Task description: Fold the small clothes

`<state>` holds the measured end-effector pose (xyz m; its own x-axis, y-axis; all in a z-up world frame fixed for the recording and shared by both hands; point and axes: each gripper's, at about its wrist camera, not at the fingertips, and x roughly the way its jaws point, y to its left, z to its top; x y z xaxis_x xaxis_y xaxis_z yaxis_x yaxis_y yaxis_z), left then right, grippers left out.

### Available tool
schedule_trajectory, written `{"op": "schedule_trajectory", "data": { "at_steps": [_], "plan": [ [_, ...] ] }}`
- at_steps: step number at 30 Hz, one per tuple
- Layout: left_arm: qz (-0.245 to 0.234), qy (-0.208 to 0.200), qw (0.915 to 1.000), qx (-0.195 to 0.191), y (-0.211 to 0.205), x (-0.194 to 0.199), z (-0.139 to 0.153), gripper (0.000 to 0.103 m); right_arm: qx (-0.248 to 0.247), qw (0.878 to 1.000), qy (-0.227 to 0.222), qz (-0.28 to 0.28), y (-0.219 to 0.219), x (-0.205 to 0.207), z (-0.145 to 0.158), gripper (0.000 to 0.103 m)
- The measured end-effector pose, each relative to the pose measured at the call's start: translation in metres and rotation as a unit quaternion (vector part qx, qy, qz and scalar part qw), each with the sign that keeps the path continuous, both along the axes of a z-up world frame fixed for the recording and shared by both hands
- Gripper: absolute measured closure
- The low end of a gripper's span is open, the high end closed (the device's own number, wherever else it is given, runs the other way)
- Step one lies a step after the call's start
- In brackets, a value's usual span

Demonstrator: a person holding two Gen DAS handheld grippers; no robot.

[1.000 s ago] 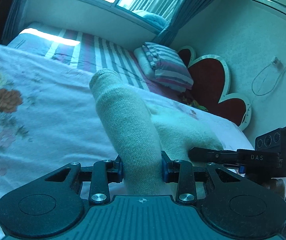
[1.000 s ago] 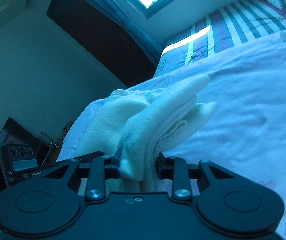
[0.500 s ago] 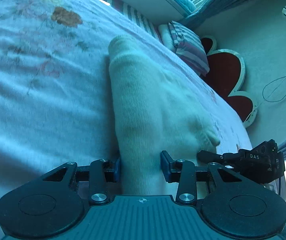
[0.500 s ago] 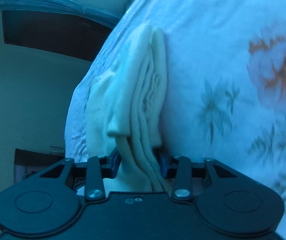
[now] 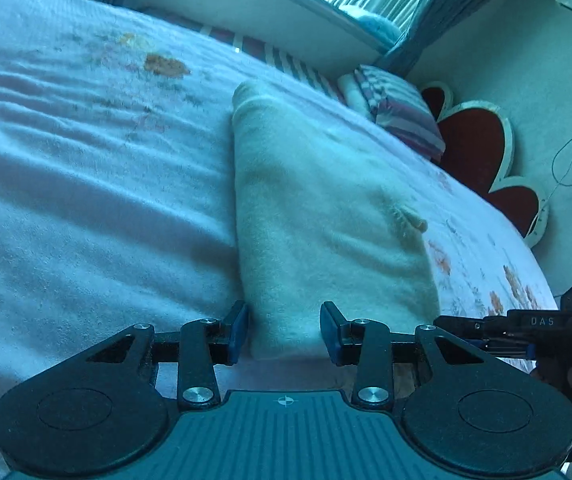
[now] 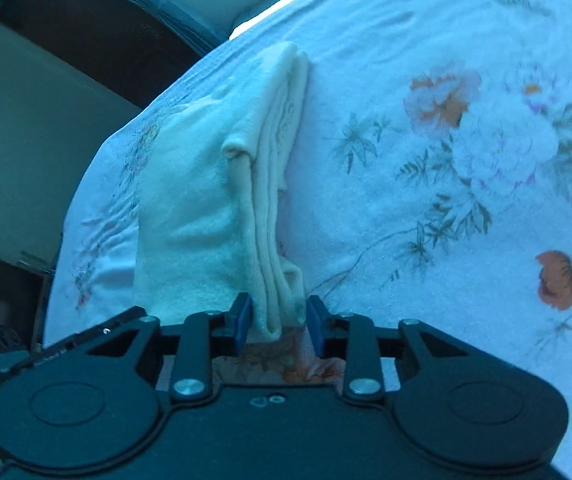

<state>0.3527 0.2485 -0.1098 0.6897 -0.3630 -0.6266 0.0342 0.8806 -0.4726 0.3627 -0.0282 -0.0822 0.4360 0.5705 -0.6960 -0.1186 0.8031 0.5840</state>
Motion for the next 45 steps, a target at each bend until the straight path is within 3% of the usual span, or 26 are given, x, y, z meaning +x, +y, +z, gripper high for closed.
{"op": "schedule_trajectory", "data": {
  "at_steps": [2,3,5,9,12,14,17,19,21,22,23,24,26,27,29,31,34,36,37,38,39,40,42,43,44,45],
  "plan": [
    [0.015,-0.013,0.9995,0.025,-0.001,-0.012,-0.004,0.064,-0.017,0.998,-0.058,0.024,0.008,-0.015,0.008,0.066],
    [0.018,0.003,0.9987,0.047,-0.004,-0.013,-0.010,0.064,-0.030,0.997,-0.064,0.032,0.013,-0.016,0.005,0.066],
    [0.028,-0.013,0.9976,0.063,-0.009,-0.019,-0.007,0.064,-0.099,0.992,-0.070,0.036,0.038,-0.007,-0.002,0.074],
    [0.033,-0.046,0.9960,0.070,-0.011,-0.041,0.003,0.064,-0.098,0.983,-0.142,0.061,0.040,-0.037,0.014,0.068],
    [0.030,-0.028,0.9961,0.077,-0.013,-0.042,-0.008,0.064,-0.111,0.976,-0.157,0.103,0.056,-0.031,0.011,0.079],
    [0.033,-0.026,0.9958,0.082,-0.015,-0.041,-0.013,0.064,-0.137,0.976,-0.156,0.065,0.058,-0.016,0.006,0.103],
    [0.041,-0.034,0.9948,0.087,-0.017,-0.048,-0.011,0.064,-0.181,0.972,-0.148,-0.017,0.036,-0.006,-0.002,0.098],
    [0.047,-0.037,0.9939,0.093,-0.017,-0.054,-0.010,0.064,-0.134,0.982,-0.132,-0.030,0.019,-0.009,0.000,0.097],
    [0.053,-0.047,0.9931,0.093,-0.016,-0.063,-0.011,0.063,-0.095,0.982,-0.165,-0.017,0.012,-0.030,0.012,0.077],
    [0.054,-0.051,0.9929,0.093,-0.016,-0.067,-0.013,0.063,-0.102,0.978,-0.183,-0.003,0.017,-0.040,0.014,0.068],
    [0.056,-0.055,0.9925,0.094,-0.016,-0.071,-0.016,0.063,-0.121,0.974,-0.189,0.020,0.024,-0.046,0.012,0.067],
    [0.058,-0.060,0.9921,0.094,-0.016,-0.074,-0.018,0.063,-0.142,0.972,-0.181,0.043,0.033,-0.048,0.007,0.068],
    [0.062,-0.065,0.9915,0.093,-0.017,-0.080,-0.018,0.063,-0.160,0.966,-0.183,0.093,0.049,-0.053,-0.002,0.082],
    [0.067,-0.066,0.9914,0.091,-0.017,-0.083,-0.017,0.063,-0.169,0.963,-0.186,0.096,0.054,-0.053,-0.005,0.084],
    [0.070,-0.071,0.9912,0.087,-0.017,-0.090,-0.013,0.063,-0.169,0.963,-0.202,0.054,0.054,-0.049,-0.004,0.098],
    [0.076,-0.075,0.9886,0.107,-0.017,-0.099,-0.008,0.063,-0.133,0.972,-0.193,-0.025,0.037,-0.041,0.000,0.095],
    [0.087,-0.077,0.9865,0.116,-0.017,-0.124,0.003,0.063,-0.114,0.976,-0.178,-0.054,0.018,-0.061,0.010,0.095],
    [0.091,-0.083,0.9841,0.128,-0.023,-0.148,0.013,0.063,-0.114,0.974,-0.187,-0.047,0.012,-0.089,0.023,0.088],
    [0.091,-0.082,0.9834,0.134,-0.028,-0.161,0.018,0.062,-0.116,0.974,-0.189,-0.047,0.010,-0.105,0.031,0.077],
    [0.089,-0.086,0.9832,0.135,-0.034,-0.175,0.023,0.062,-0.114,0.973,-0.196,-0.049,0.008,-0.127,0.042,0.075],
    [0.086,-0.090,0.9828,0.137,-0.042,-0.190,0.029,0.055,-0.109,0.971,-0.206,-0.047,0.007,-0.147,0.051,0.074],
    [0.083,-0.095,0.9816,0.143,-0.051,-0.206,0.035,0.039,-0.107,0.970,-0.216,-0.041,0.005,-0.169,0.061,0.071],
    [0.084,-0.109,0.9772,0.161,-0.069,-0.236,0.051,0.027,-0.116,0.964,-0.236,-0.036,0.006,-0.214,0.078,0.069],
    [0.083,-0.116,0.9753,0.169,-0.077,-0.249,0.057,0.022,-0.117,0.961,-0.246,-0.034,0.007,-0.234,0.084,0.057],
    [0.083,-0.123,0.9720,0.182,-0.087,-0.265,0.066,0.017,-0.125,0.957,-0.261,-0.033,0.008,-0.257,0.093,0.031],
    [0.085,-0.131,0.9680,0.197,-0.095,-0.279,0.074,0.005,-0.140,0.949,-0.278,-0.044,0.009,-0.278,0.100,0.013]
  ]
}}
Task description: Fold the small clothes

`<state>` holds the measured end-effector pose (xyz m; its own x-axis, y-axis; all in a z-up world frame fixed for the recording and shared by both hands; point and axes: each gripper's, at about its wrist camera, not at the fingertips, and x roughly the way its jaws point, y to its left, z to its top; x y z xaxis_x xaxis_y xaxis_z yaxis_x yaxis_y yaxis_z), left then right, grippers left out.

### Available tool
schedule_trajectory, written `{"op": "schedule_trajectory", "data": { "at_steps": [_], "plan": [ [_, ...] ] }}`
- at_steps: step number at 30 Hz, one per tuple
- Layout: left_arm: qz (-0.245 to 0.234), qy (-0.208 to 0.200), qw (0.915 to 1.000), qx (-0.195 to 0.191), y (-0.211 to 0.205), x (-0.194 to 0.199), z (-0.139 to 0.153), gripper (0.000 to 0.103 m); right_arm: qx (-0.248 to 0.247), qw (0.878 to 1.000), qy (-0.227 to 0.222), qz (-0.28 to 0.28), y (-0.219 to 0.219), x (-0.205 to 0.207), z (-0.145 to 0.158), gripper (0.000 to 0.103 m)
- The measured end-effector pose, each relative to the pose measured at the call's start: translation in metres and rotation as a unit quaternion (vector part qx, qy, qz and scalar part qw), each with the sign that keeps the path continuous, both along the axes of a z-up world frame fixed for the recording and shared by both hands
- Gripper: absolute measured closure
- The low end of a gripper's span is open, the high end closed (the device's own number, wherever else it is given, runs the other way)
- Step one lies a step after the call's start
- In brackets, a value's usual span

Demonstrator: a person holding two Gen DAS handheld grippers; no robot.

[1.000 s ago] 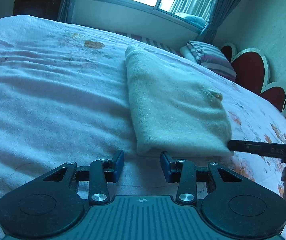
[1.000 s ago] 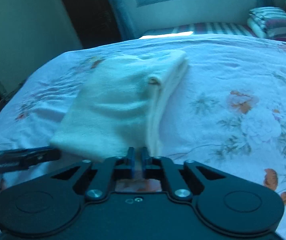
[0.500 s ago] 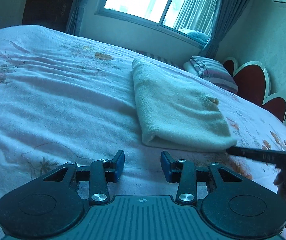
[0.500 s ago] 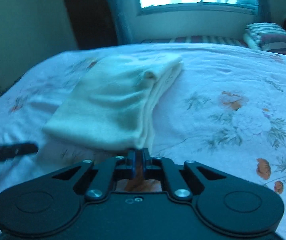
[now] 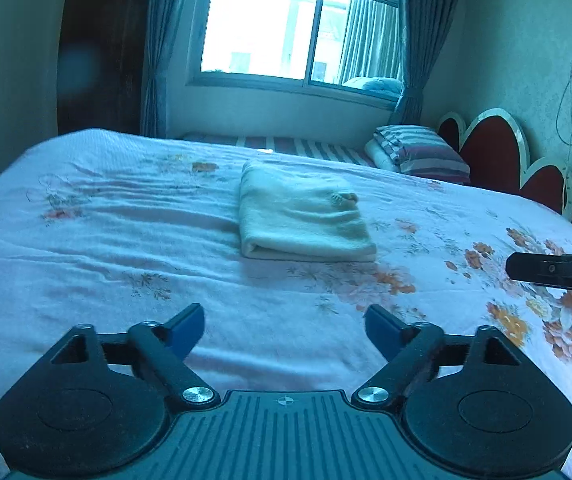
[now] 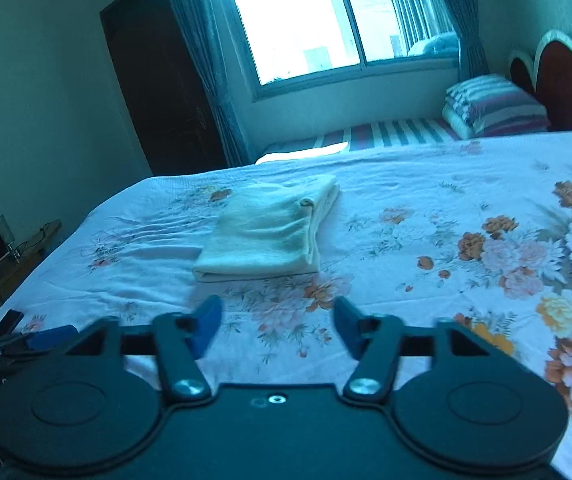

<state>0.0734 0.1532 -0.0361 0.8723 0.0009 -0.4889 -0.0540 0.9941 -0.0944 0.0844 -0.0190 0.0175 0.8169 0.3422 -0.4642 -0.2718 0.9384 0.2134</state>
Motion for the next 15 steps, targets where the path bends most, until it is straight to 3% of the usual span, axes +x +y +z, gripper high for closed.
{"op": "schedule_trajectory", "data": {
  "at_steps": [1,4,7,15],
  "plan": [
    [0.001,-0.010,0.9999,0.009,-0.006,-0.013,0.006,0.000,-0.009,1.000,-0.017,-0.011,0.000,-0.018,0.005,0.001],
    [-0.003,-0.031,0.9991,0.029,-0.020,-0.051,0.027,0.000,-0.040,0.998,-0.048,-0.018,0.000,-0.066,0.019,0.000],
    [0.000,-0.041,0.9990,0.015,-0.021,-0.082,0.042,0.000,-0.040,0.997,-0.055,-0.026,-0.004,-0.095,0.025,0.000],
    [-0.007,-0.054,0.9985,0.007,-0.029,-0.133,0.059,0.000,-0.036,0.997,-0.056,-0.040,-0.002,-0.125,0.041,0.000]
  ]
}}
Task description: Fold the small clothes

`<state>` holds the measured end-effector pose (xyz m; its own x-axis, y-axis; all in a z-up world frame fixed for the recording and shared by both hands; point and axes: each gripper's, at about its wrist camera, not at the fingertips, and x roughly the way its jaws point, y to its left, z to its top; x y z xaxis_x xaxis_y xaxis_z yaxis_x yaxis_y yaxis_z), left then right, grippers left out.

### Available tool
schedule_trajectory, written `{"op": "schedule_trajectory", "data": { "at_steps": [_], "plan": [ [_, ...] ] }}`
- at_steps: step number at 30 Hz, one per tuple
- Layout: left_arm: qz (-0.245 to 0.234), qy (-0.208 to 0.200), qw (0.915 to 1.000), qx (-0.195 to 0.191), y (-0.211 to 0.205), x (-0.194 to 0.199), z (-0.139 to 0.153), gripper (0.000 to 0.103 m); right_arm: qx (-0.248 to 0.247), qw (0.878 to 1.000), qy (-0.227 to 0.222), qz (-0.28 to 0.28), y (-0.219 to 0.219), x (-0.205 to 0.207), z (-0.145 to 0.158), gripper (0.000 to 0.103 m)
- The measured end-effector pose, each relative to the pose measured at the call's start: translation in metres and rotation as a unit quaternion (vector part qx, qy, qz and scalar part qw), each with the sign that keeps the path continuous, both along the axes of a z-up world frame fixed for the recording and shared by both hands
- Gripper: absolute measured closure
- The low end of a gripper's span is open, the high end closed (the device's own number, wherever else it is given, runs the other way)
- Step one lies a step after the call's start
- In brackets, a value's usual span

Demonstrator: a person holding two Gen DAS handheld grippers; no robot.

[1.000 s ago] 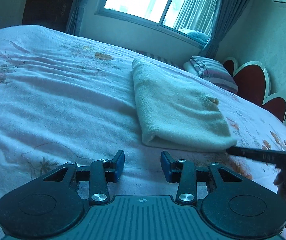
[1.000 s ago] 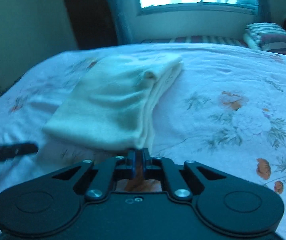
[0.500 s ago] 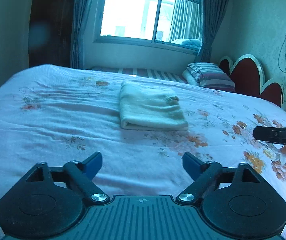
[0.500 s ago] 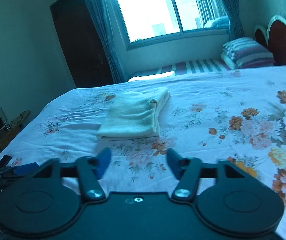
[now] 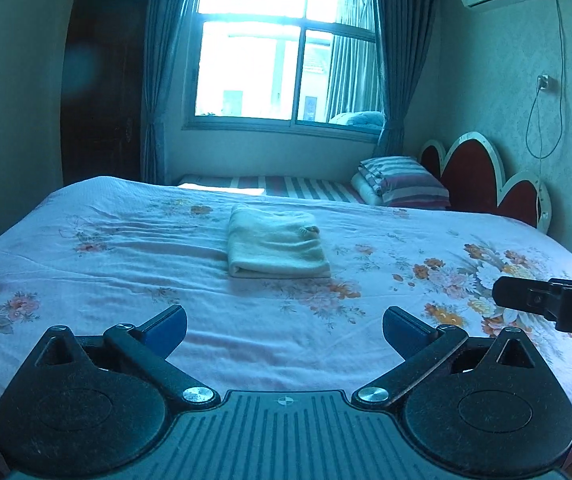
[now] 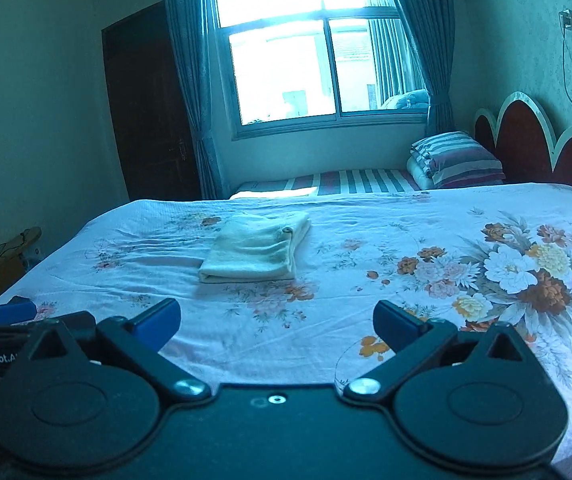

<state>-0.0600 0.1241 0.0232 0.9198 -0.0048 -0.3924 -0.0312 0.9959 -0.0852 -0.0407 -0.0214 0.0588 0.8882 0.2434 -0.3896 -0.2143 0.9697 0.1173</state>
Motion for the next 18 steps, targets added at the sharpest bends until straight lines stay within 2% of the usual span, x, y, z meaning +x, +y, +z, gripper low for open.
{"op": "schedule_trajectory", "data": {
  "at_steps": [6,18],
  "plan": [
    [-0.005,-0.010,0.9999,0.002,-0.001,-0.019,0.008,0.000,-0.008,1.000,-0.008,0.002,0.006,-0.008,0.010,0.000],
    [-0.001,-0.019,0.9998,-0.009,0.008,-0.015,0.019,0.000,-0.019,1.000,-0.016,0.006,0.015,-0.012,0.020,0.000]
  ]
}}
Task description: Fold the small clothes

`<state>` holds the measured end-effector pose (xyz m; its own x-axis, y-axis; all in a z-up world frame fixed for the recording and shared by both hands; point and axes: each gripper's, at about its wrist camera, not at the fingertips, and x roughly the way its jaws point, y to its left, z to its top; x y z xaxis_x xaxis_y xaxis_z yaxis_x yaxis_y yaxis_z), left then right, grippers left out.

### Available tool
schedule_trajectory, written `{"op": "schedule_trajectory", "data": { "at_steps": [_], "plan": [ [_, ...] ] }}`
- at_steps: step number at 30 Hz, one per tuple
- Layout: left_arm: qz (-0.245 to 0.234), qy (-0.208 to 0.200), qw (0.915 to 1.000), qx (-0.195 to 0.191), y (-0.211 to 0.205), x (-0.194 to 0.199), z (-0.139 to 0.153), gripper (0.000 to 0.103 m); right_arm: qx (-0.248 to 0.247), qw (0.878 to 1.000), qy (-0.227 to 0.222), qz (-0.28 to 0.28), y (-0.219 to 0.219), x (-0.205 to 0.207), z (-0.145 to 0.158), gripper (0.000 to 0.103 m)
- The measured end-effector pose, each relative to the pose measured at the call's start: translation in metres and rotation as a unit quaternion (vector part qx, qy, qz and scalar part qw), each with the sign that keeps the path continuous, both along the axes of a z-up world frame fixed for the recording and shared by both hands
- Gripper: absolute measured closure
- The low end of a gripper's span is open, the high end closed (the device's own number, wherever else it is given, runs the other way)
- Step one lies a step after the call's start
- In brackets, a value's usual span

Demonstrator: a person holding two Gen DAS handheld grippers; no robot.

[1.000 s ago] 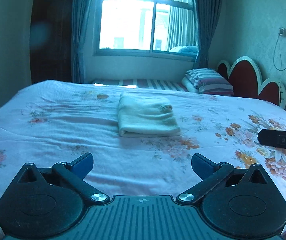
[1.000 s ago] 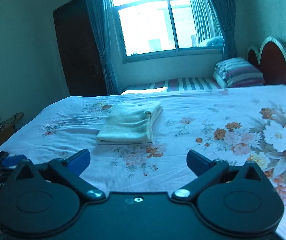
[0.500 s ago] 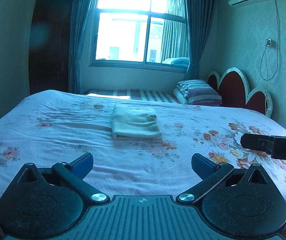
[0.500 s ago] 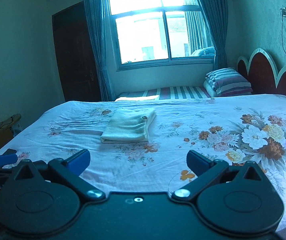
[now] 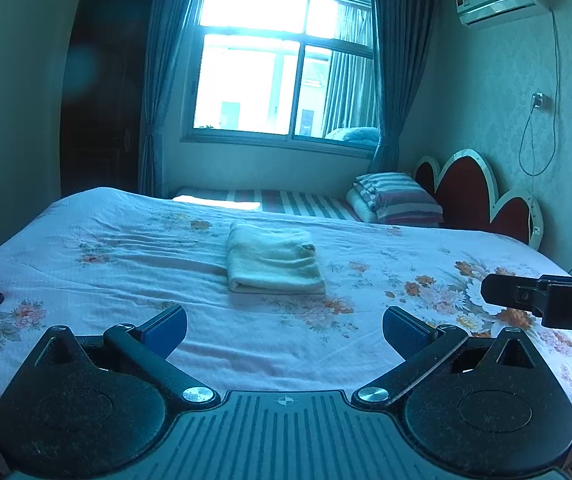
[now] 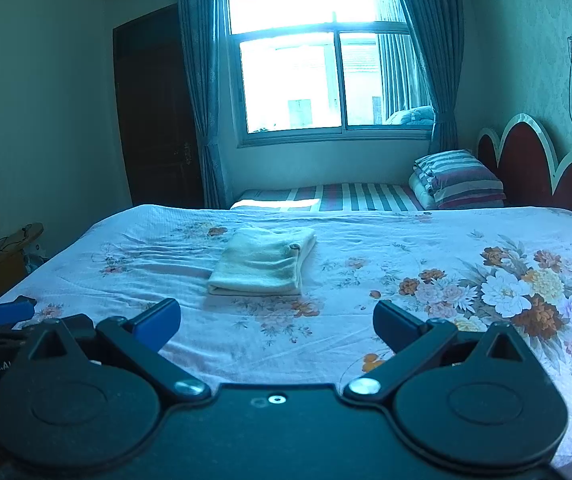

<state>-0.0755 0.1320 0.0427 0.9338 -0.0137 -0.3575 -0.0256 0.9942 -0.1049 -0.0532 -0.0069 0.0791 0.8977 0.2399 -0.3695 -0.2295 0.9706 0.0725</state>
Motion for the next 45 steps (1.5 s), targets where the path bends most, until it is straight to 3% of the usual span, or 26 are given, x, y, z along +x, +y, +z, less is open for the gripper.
{"op": "schedule_trajectory", "data": {
  "at_steps": [45],
  "plan": [
    [-0.036,-0.013,0.9990,0.022,-0.008,0.017,0.014,0.000,-0.002,1.000,-0.008,-0.029,-0.001,0.003,0.002,0.000]
  ]
}}
